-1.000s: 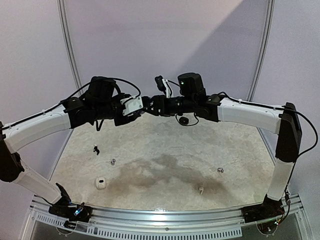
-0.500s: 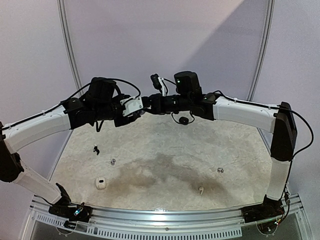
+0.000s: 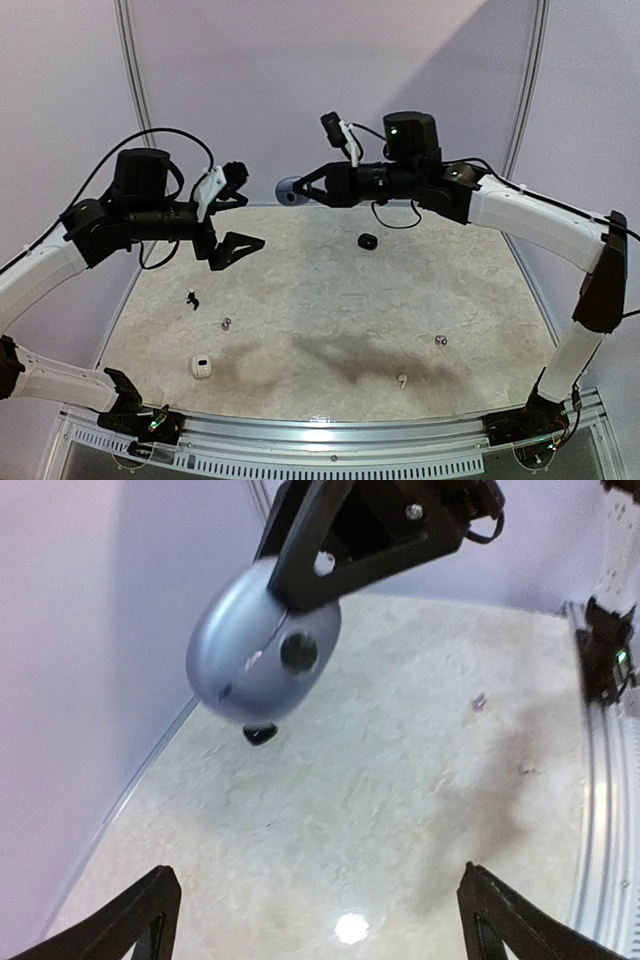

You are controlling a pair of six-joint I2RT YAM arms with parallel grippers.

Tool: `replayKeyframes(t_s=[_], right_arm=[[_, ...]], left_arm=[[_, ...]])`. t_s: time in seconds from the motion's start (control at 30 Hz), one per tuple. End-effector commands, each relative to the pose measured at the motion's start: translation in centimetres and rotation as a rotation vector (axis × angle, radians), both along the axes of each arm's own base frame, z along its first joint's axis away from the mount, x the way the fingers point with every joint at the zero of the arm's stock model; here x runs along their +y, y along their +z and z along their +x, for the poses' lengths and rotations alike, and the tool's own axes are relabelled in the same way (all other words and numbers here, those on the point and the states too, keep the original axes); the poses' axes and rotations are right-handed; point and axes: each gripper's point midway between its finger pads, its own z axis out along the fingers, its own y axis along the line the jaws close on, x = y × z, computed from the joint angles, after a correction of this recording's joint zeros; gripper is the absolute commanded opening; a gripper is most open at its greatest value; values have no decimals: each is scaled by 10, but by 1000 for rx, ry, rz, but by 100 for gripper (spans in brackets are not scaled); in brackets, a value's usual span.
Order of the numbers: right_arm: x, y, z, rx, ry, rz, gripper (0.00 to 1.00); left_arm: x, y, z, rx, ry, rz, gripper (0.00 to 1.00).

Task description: Insert the wireless bluetooth earbuds into the charging case

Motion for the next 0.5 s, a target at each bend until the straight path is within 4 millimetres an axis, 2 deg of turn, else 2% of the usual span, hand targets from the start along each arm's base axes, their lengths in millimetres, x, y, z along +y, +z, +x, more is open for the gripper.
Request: replayKeyframes(t_s=[0.0,0.13,0.2,0.33,0.47], right_arm=[[-21,61,-28,-251,72,93,0],[-32,96,-50,-383,128,188,0],[-36,109,-59,-420,147,219,0],[-34,124,-76,-486,193,258,0],[-31,128,-83,-511,219,263,0]], left_arm=[[-9,27,-36,220,-142,-325,98],[-14,72,-41,201,-239,-563,92],[-18,87,-43,208,-290,-640,89],[-28,101,-45,229,-348,-730,87],[-37,111,-49,187,-360,-752,90]])
